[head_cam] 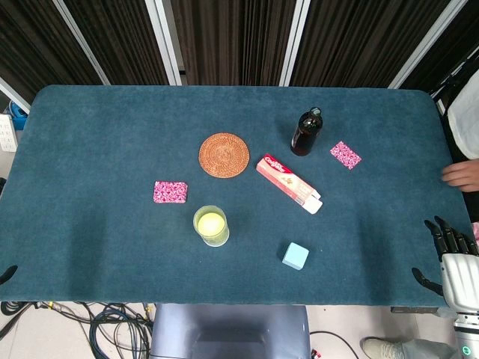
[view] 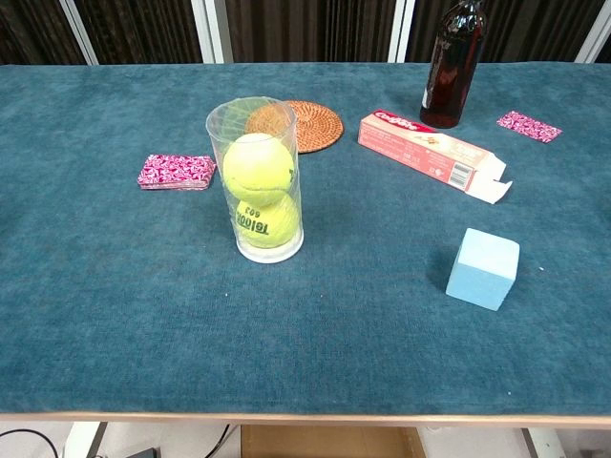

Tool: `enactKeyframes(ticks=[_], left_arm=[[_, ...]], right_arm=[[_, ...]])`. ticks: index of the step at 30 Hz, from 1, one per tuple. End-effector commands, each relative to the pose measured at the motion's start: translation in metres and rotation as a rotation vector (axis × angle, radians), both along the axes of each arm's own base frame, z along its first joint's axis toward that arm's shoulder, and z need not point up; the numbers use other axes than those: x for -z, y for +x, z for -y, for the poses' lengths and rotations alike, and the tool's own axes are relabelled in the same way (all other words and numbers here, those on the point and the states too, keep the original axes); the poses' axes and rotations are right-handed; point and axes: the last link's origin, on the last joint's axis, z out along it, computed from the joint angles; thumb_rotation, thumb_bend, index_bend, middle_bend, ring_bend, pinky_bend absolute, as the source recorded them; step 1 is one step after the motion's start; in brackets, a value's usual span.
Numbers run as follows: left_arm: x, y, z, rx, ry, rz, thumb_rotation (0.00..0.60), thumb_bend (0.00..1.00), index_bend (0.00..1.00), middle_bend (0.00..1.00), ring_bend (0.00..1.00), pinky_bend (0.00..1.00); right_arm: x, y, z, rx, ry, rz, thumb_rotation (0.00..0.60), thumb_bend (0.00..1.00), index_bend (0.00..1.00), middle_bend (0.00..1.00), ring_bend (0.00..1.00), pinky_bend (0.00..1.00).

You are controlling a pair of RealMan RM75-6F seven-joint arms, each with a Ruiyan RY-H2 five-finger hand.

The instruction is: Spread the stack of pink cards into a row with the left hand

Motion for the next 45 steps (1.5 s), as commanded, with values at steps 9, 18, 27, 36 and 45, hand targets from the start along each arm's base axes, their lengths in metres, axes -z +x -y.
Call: enactKeyframes(ticks=[9,18,27,36,45], left_arm=[[0.005,0.002,-0.003,0.002,-0.011,-0.017,0.6,0.13,0.17,0.08,0.0,0.0],[0.006,0.0,-0.006,-0.012,-0.002,-0.03,0.6,0.13,0.17,0.09,0.0,0.0],[0.008,0.002,-0.004,-0.014,0.012,-0.041,0.6,0.13,0.17,0.09,0.0,0.0],[-0.002,0.033,-0.067,0.043,-0.029,-0.039,0.6,0.13,0.17,0.1,0.0,0.0],[0.018,0.094,-0.178,0.027,-0.264,-0.026,0.6,0.12,0.21,0.1,0.0,0.0]], right_arm=[[-0.001,-0.004,0.003,0.019,0.01,0.001,0.6,0.16,0.11,0.08,0.14,0.19],[0.001,-0.004,0.002,0.02,0.021,-0.001,0.6,0.16,0.11,0.08,0.14,0.2],[0.0,-0.006,0.002,0.025,0.031,0.006,0.6,0.16,0.11,0.08,0.14,0.2],[-0.007,-0.01,0.002,0.038,0.016,0.033,0.6,0.16,0.11,0.08,0.14,0.19],[-0.007,-0.013,0.004,0.049,0.022,0.035,0.6,0.16,0.11,0.08,0.14,0.19]])
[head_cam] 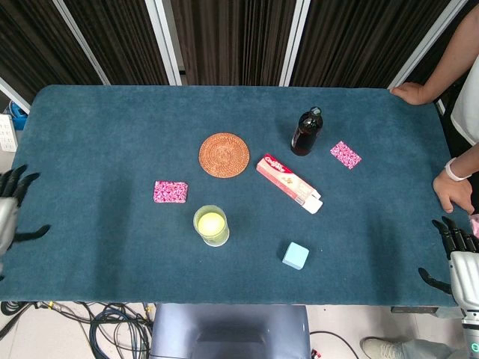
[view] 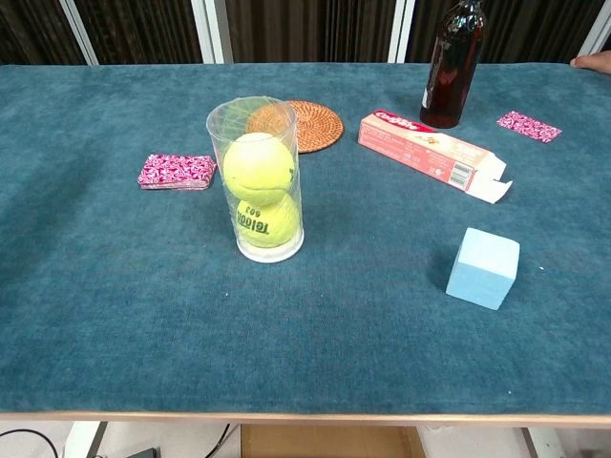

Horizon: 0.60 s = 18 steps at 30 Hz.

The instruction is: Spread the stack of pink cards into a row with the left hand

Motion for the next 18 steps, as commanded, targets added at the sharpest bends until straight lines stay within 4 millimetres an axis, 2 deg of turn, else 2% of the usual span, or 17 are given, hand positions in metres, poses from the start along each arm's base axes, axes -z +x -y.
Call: enactKeyframes(ticks=[1,3,7,18], left_arm=[[0.021,0.051,-0.072,0.015,-0.148,-0.02,0.6,0.12,0.21,0.09,0.0,0.0],[0.037,0.063,-0.089,-0.013,-0.197,-0.019,0.6,0.1,0.21,0.09,0.0,0.0],[0.069,0.087,-0.11,-0.05,-0.274,0.024,0.6,0.09,0.22,0.09,0.0,0.0],[0.124,0.115,-0.13,-0.098,-0.369,0.012,0.6,0.09,0.26,0.09,0.0,0.0]], right_arm=[[0.002,-0.001,0.001,0.004,0.006,0.0,0.6,0.16,0.11,0.08,0.14,0.2],[0.003,-0.002,0.002,0.008,0.011,-0.002,0.6,0.16,0.11,0.08,0.14,0.2],[0.003,-0.004,0.003,0.015,0.014,-0.006,0.6,0.16,0.11,0.08,0.14,0.19],[0.003,-0.005,0.004,0.019,0.016,0.001,0.6,0.16,0.11,0.08,0.14,0.19]])
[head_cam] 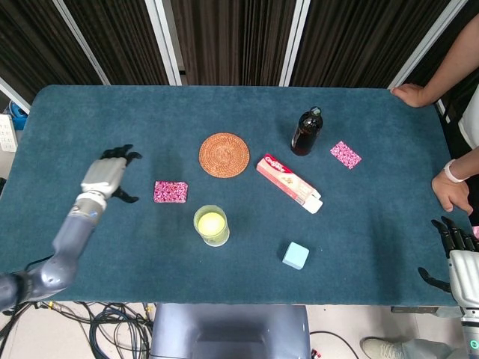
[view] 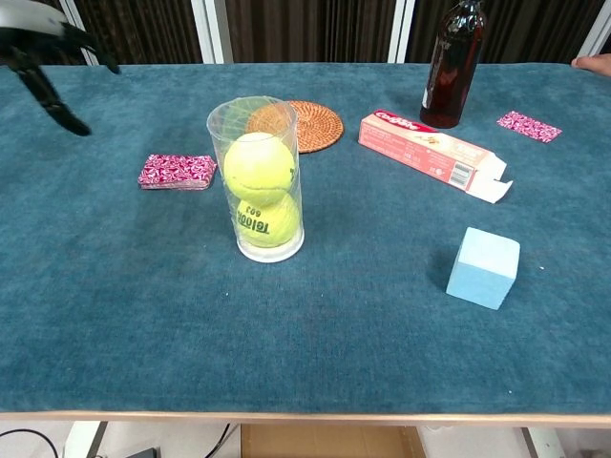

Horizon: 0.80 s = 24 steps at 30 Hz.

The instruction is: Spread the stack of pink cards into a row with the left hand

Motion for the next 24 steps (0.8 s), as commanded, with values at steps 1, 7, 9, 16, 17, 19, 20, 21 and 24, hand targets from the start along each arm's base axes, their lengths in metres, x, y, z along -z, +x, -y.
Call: enactKeyframes(ticks=[1,7,9,16,17,19,20,21,24], left_arm=[[0.025,0.008,-0.003,0.0,-0.055,-0.032,0.6,0.09,0.26,0.09,0.0,0.0],[0.046,0.012,-0.008,-0.001,-0.066,-0.066,0.6,0.09,0.28,0.09,0.0,0.0],[0.054,0.01,-0.009,0.0,-0.072,-0.072,0.6,0.1,0.28,0.09,0.0,0.0],[0.067,0.01,-0.013,0.008,-0.071,-0.071,0.6,0.13,0.31,0.09,0.0,0.0],[0.068,0.011,-0.014,0.012,-0.069,-0.072,0.6,0.13,0.31,0.09,0.0,0.0],[0.07,0.012,-0.015,0.019,-0.068,-0.077,0.6,0.13,0.32,0.09,0.0,0.0],[0.071,0.012,-0.015,0.021,-0.069,-0.079,0.6,0.13,0.32,0.09,0.0,0.0],[0.073,0.013,-0.016,0.023,-0.07,-0.081,0.6,0.13,0.33,0.09,0.0,0.0],[0.077,0.016,-0.017,0.026,-0.077,-0.085,0.6,0.13,0.34,0.09,0.0,0.0]], right_arm=[[0.001,0.0,0.0,0.0,0.006,-0.001,0.6,0.16,0.11,0.08,0.14,0.2],[-0.001,-0.001,0.0,-0.002,-0.002,0.009,0.6,0.16,0.11,0.08,0.14,0.19],[-0.001,0.0,0.0,-0.011,-0.005,0.009,0.6,0.16,0.11,0.08,0.14,0.19],[-0.003,-0.002,0.0,-0.005,-0.013,0.016,0.6,0.16,0.11,0.08,0.14,0.19],[-0.003,-0.002,0.0,-0.005,-0.015,0.017,0.6,0.16,0.11,0.08,0.14,0.19],[-0.004,-0.002,0.0,-0.004,-0.017,0.017,0.6,0.16,0.11,0.08,0.14,0.19],[-0.004,-0.002,0.0,-0.001,-0.017,0.018,0.6,0.16,0.11,0.08,0.14,0.19],[-0.004,-0.003,0.0,0.001,-0.015,0.018,0.6,0.16,0.11,0.08,0.14,0.19],[-0.003,-0.003,0.001,0.004,-0.012,0.017,0.6,0.16,0.11,0.08,0.14,0.19]])
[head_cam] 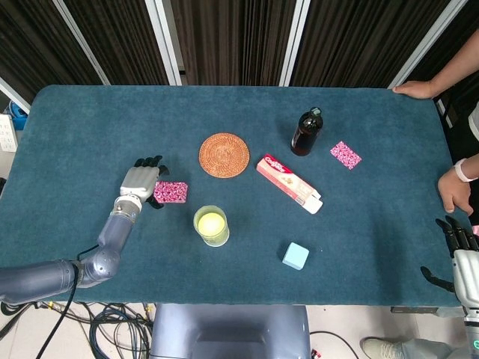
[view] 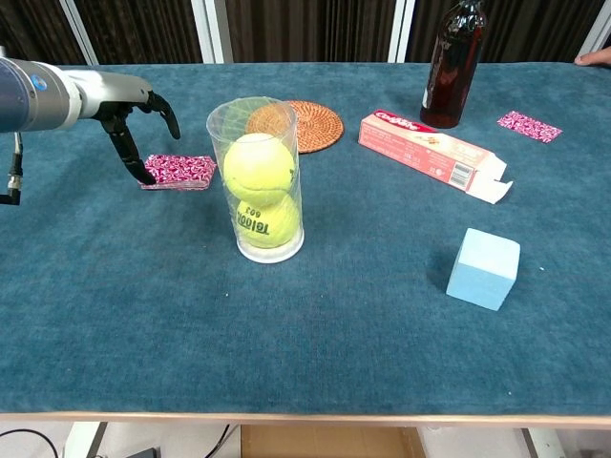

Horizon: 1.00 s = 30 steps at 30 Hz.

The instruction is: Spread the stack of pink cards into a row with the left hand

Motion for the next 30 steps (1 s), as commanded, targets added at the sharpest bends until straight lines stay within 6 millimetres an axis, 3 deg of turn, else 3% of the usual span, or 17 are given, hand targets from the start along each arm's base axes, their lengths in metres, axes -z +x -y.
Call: enactKeyframes(ticks=[1,14,30], left_arm=[[0.004,0.003,-0.001,0.003,-0.008,-0.006,0.6,0.13,0.34,0.09,0.0,0.0],[0.019,0.007,-0.008,-0.009,-0.026,-0.012,0.6,0.16,0.35,0.1,0.0,0.0],[0.019,0.005,-0.011,-0.016,-0.025,-0.02,0.6,0.17,0.39,0.1,0.0,0.0]], right_arm=[[0.001,0.0,0.0,0.002,0.002,0.0,0.6,0.16,0.11,0.08,0.14,0.19],[-0.002,-0.001,0.0,0.006,-0.01,0.002,0.6,0.16,0.11,0.08,0.14,0.19],[0.001,-0.001,0.001,0.011,-0.003,0.001,0.6,0.16,0.11,0.08,0.14,0.19]])
